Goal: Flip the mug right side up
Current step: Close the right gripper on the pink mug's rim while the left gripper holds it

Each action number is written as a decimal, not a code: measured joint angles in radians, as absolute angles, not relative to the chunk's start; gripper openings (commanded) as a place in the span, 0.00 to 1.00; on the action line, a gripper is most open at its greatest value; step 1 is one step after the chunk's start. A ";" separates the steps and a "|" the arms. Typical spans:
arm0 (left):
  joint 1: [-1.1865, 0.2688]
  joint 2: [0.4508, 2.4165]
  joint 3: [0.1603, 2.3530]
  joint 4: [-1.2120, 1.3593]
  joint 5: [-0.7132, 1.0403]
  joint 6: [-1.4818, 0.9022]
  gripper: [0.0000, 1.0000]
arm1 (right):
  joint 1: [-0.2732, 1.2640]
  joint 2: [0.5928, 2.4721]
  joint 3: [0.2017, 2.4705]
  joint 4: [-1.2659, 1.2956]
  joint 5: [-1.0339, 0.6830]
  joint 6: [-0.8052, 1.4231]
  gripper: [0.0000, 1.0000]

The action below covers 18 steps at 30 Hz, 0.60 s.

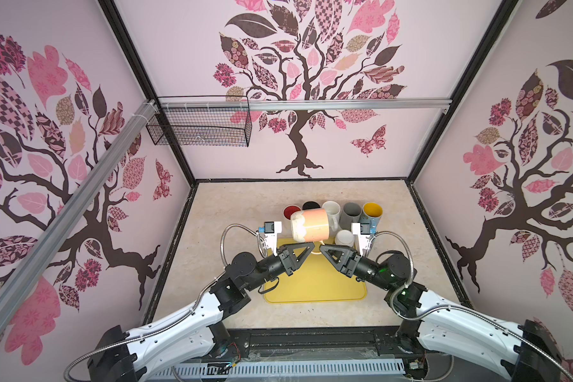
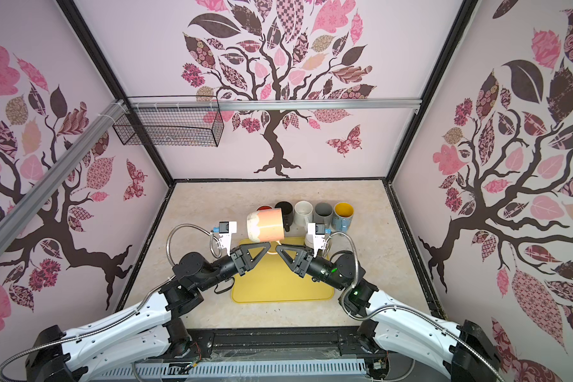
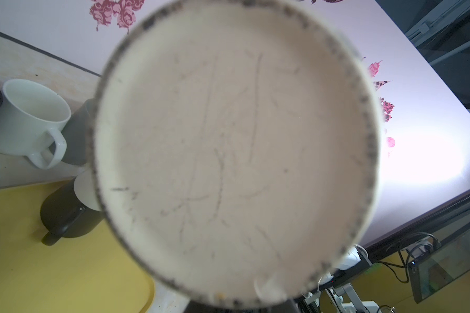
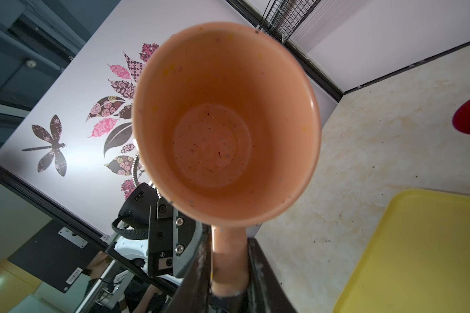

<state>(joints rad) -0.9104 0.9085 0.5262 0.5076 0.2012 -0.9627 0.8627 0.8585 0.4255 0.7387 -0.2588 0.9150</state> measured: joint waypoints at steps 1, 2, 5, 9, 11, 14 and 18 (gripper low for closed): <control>-0.913 0.915 0.526 0.507 0.215 -0.966 0.00 | 0.864 0.859 0.426 0.735 -0.259 0.912 0.31; -0.915 0.923 0.526 0.507 0.227 -0.968 0.00 | 0.864 0.859 0.426 0.728 -0.260 0.908 0.31; -0.915 0.927 0.526 0.506 0.234 -0.973 0.00 | 0.865 0.859 0.427 0.717 -0.258 0.897 0.30; -0.915 0.914 0.526 0.509 0.237 -0.976 0.00 | 0.868 0.856 0.436 0.713 -0.253 0.885 0.22; -0.915 0.906 0.525 0.511 0.245 -0.962 0.00 | 0.868 0.855 0.440 0.713 -0.250 0.897 0.11; -0.915 0.897 0.522 0.530 0.250 -0.957 0.00 | 0.869 0.859 0.457 0.715 -0.257 0.912 0.00; -0.912 0.895 0.522 0.544 0.238 -0.958 0.11 | 0.868 0.889 0.485 0.722 -0.273 0.913 0.00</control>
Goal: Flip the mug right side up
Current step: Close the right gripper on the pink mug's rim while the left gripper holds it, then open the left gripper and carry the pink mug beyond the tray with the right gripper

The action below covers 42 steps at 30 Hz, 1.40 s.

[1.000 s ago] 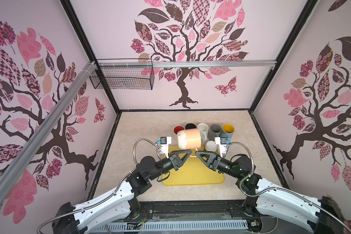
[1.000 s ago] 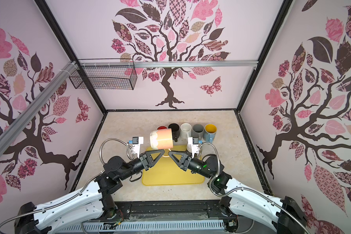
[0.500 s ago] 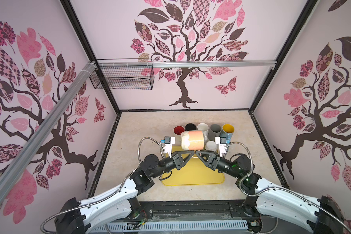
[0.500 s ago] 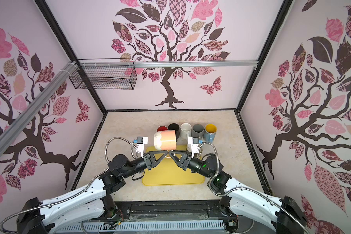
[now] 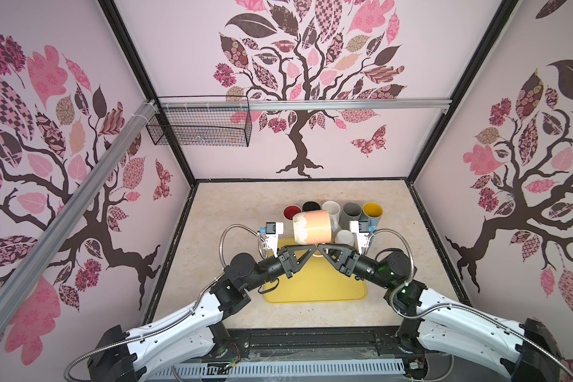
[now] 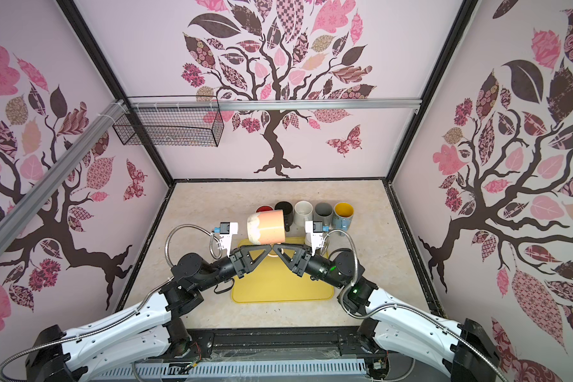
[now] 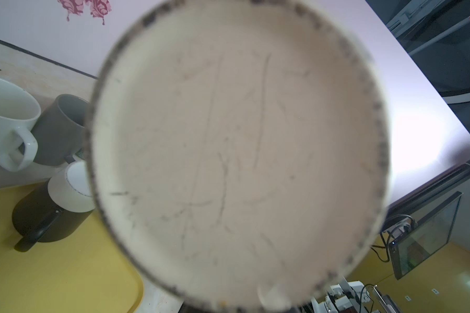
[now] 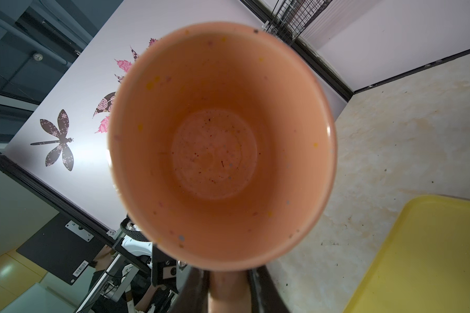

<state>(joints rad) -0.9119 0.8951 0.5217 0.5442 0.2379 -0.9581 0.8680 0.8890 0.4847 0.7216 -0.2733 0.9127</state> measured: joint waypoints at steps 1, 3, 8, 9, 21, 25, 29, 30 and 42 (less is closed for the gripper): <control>-0.909 0.891 0.522 0.533 0.231 -0.952 0.36 | 0.867 0.897 0.491 0.719 -0.274 0.912 0.00; -0.908 0.859 0.531 0.443 0.206 -0.931 0.69 | 0.868 0.926 0.521 0.675 -0.280 0.905 0.00; -0.923 0.787 0.673 -0.075 0.004 -0.828 0.78 | 0.868 1.016 0.663 0.440 -0.283 0.852 0.00; -0.923 0.778 0.708 -0.181 -0.058 -0.805 0.77 | 0.868 1.039 0.712 0.368 -0.276 0.833 0.00; -0.922 0.688 0.781 -0.783 -0.439 -0.682 0.73 | 0.991 1.412 1.194 -0.191 0.176 0.547 0.00; -0.922 0.625 0.770 -0.794 -0.441 -0.680 0.73 | 1.007 1.583 1.347 -0.276 0.278 0.485 0.00; -0.922 0.568 0.751 -0.797 -0.434 -0.680 0.74 | 1.008 1.736 1.493 -0.334 0.343 0.440 0.00; -0.922 0.566 0.751 -0.798 -0.431 -0.680 0.74 | 1.008 1.774 1.532 -0.346 0.356 0.431 0.00; -0.922 0.539 0.751 -0.812 -0.398 -0.673 0.74 | 0.984 2.138 1.982 -0.528 0.401 0.371 0.00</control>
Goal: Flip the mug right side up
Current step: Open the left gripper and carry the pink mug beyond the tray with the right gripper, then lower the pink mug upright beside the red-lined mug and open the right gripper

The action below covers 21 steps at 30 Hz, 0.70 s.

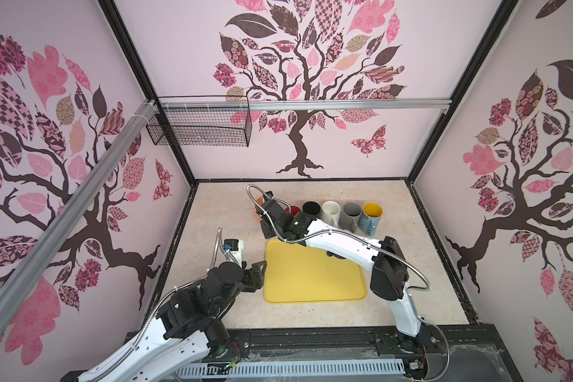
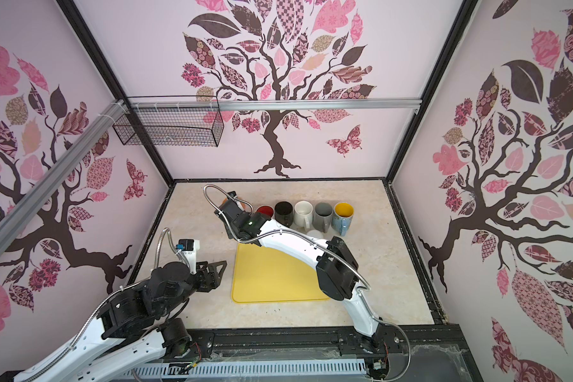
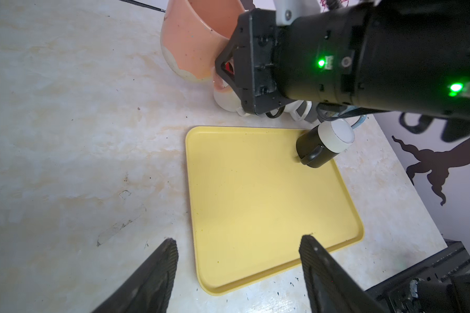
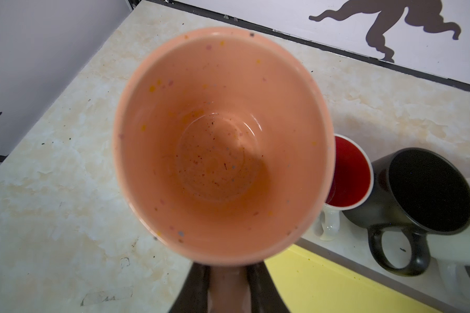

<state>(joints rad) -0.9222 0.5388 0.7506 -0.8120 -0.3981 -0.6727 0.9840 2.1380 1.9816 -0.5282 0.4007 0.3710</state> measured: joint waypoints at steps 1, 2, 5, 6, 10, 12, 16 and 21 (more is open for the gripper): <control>-0.922 0.538 0.751 -0.815 -0.398 -0.672 0.74 | 0.978 2.157 2.004 -0.541 0.398 0.369 0.00; -0.922 0.538 0.751 -0.817 -0.397 -0.670 0.74 | 0.972 2.171 2.016 -0.546 0.397 0.368 0.00; -0.922 0.538 0.751 -0.820 -0.392 -0.665 0.74 | 0.950 2.216 2.040 -0.564 0.395 0.365 0.00; -0.922 0.538 0.751 -0.820 -0.390 -0.663 0.74 | 0.944 2.232 2.043 -0.569 0.394 0.365 0.00; -0.922 0.545 0.751 -0.817 -0.381 -0.659 0.74 | 0.924 2.281 2.053 -0.596 0.389 0.366 0.00; -0.922 0.556 0.751 -0.815 -0.373 -0.657 0.74 | 0.915 2.304 2.055 -0.598 0.376 0.365 0.00; -0.922 0.573 0.751 -0.805 -0.361 -0.654 0.74 | 0.906 2.334 2.056 -0.601 0.357 0.366 0.00; -0.922 0.583 0.751 -0.799 -0.356 -0.654 0.74 | 0.904 2.350 2.056 -0.606 0.345 0.366 0.00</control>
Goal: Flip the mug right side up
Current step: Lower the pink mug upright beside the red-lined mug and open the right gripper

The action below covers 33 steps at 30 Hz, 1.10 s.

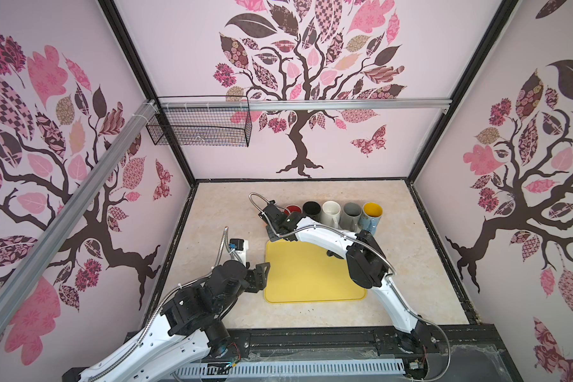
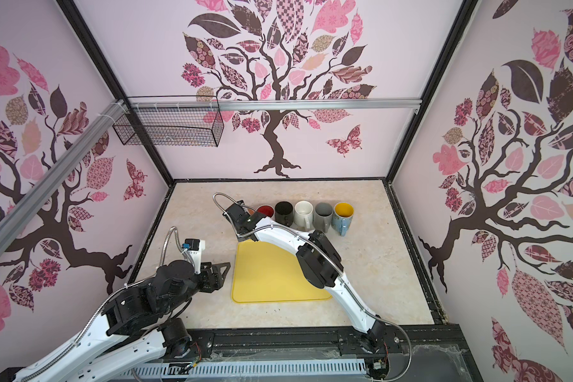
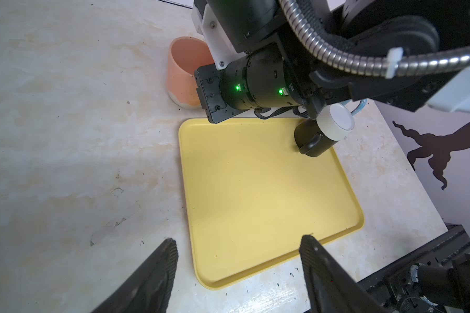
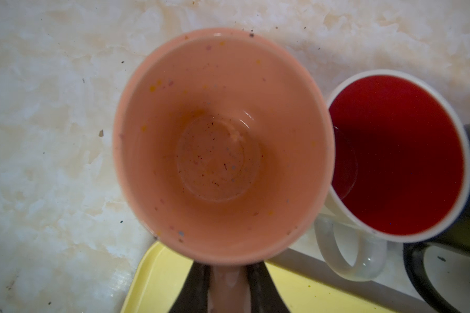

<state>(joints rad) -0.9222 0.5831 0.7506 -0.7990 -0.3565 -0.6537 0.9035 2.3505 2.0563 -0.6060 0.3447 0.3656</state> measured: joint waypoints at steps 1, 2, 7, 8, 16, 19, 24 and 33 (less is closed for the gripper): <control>-0.922 0.586 0.751 -0.797 -0.356 -0.654 0.74 | 0.903 2.350 2.057 -0.606 0.344 0.366 0.00; -0.922 0.591 0.751 -0.795 -0.354 -0.654 0.74 | 0.902 2.351 2.062 -0.608 0.344 0.366 0.00; -0.922 0.611 0.751 -0.787 -0.345 -0.654 0.74 | 0.901 2.352 2.090 -0.610 0.352 0.366 0.00; -0.922 0.611 0.751 -0.786 -0.342 -0.654 0.74 | 0.901 2.352 2.093 -0.610 0.354 0.366 0.00; -0.922 0.600 0.751 -0.780 -0.336 -0.654 0.74 | 0.901 2.394 2.129 -0.624 0.371 0.366 0.00; -0.922 0.589 0.751 -0.780 -0.336 -0.654 0.75 | 0.902 2.415 2.150 -0.626 0.377 0.366 0.00; -0.922 0.564 0.751 -0.783 -0.336 -0.654 0.75 | 0.901 2.416 2.153 -0.633 0.377 0.367 0.09; -0.922 0.554 0.751 -0.788 -0.336 -0.654 0.76 | 0.901 2.413 2.191 -0.636 0.356 0.377 0.53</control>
